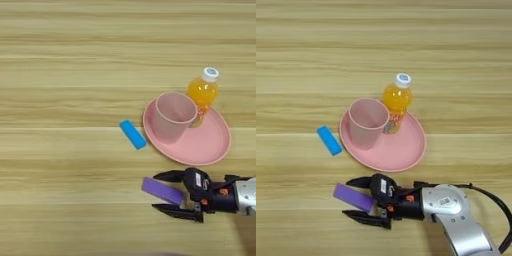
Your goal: Move the objects on the table
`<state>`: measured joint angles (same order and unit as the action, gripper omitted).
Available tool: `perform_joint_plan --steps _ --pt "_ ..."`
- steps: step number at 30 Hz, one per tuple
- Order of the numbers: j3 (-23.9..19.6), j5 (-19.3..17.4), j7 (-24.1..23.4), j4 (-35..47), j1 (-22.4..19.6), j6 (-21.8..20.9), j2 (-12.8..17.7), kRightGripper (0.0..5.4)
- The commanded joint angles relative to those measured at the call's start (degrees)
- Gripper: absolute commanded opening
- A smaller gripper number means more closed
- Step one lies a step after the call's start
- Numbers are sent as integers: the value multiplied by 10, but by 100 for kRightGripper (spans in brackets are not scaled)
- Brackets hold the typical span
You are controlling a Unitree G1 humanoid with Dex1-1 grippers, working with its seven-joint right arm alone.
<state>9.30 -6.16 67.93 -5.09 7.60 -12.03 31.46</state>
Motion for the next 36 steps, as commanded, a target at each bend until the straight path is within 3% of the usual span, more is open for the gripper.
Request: perform_joint_plan --steps 1,13,21,29,36 --pt "-7 11 -25 2 -14 -4 21 252" --pt "-9 1 -22 4 -16 -7 19 142" --pt "-36 -28 -29 18 -28 -11 16 142" --pt "-100 -101 -29 74 -40 11 28 142" --pt "-142 -97 -23 40 -47 1 55 142"
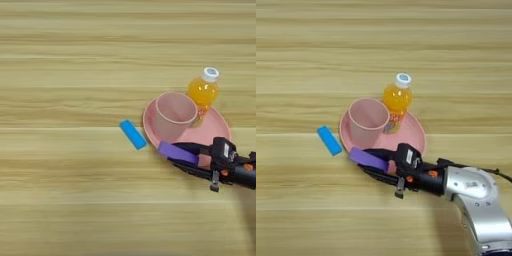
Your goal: Move the objects on the table
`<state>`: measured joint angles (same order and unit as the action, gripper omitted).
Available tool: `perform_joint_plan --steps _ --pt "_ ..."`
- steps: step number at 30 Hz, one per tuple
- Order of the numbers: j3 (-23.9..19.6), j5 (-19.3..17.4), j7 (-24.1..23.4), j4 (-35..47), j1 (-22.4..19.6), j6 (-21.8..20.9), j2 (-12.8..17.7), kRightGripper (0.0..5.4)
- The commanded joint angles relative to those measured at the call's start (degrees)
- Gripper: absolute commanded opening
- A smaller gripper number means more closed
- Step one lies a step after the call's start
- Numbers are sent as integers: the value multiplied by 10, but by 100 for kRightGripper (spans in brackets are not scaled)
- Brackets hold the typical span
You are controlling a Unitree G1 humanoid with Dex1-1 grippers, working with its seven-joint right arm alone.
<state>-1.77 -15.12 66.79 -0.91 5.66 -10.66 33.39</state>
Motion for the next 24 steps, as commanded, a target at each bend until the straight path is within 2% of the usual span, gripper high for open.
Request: perform_joint_plan --steps 1,11,24 --pt "-36 -5 -11 -7 -27 -15 40 142" --pt "-61 17 -19 -89 -51 -41 58 142" --pt "-61 59 -81 -145 -96 -33 46 142"
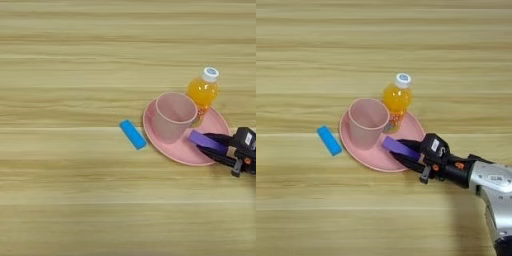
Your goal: Move the objects on the table
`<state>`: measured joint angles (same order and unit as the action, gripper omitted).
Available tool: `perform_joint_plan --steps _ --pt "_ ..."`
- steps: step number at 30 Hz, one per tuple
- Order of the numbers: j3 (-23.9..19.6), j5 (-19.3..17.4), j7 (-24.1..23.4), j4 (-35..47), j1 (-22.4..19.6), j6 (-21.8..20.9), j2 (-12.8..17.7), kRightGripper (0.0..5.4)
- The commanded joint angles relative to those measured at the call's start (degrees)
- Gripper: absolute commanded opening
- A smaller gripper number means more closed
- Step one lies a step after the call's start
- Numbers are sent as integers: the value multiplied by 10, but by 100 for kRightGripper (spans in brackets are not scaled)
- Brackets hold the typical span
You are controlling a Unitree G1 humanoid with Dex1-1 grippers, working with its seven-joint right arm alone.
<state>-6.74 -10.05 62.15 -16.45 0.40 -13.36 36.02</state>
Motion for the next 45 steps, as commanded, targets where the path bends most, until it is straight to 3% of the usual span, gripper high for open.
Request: perform_joint_plan --steps 1,12,22,28,34,41,45 --pt "-9 11 -37 9 -44 -7 19 142" --pt "5 31 -55 6 -49 -9 16 142" --pt "3 32 -63 1 -53 -11 17 298" --pt "-4 11 -45 15 -46 -10 20 368" --pt "-5 -23 2 73 -3 -4 31 441" --pt "2 -37 43 123 41 5 39 533" --pt "19 -55 53 180 63 23 25 538"
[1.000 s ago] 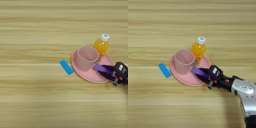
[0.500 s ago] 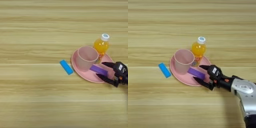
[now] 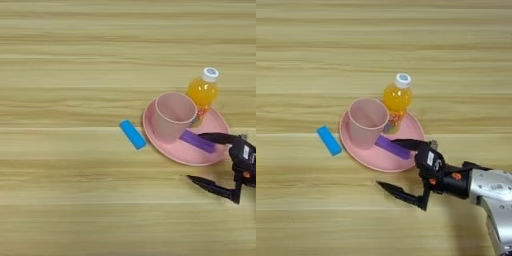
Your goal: Move the objects on the table
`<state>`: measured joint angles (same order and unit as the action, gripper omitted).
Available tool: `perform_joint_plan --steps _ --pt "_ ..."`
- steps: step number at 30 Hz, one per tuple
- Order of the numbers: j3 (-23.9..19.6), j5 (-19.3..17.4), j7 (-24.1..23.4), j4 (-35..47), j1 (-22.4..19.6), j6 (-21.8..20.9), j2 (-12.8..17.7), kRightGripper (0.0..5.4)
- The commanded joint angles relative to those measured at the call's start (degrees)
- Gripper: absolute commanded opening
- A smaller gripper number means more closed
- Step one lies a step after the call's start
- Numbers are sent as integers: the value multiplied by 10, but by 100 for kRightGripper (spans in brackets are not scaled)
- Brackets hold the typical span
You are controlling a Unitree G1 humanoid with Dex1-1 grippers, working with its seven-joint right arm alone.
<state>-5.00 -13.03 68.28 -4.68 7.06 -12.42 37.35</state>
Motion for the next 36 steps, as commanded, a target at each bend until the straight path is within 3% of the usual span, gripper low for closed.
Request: perform_joint_plan --steps 1,5,13,21,31,36 --pt "10 -34 -7 81 2 24 3 538" --pt "49 -36 -22 129 13 52 -27 538" --pt "93 -17 -44 176 31 93 -42 538" --pt "132 6 -110 209 28 128 -88 538" --pt "164 21 -209 264 28 237 -138 538" --pt "185 51 -248 287 19 283 -144 538"
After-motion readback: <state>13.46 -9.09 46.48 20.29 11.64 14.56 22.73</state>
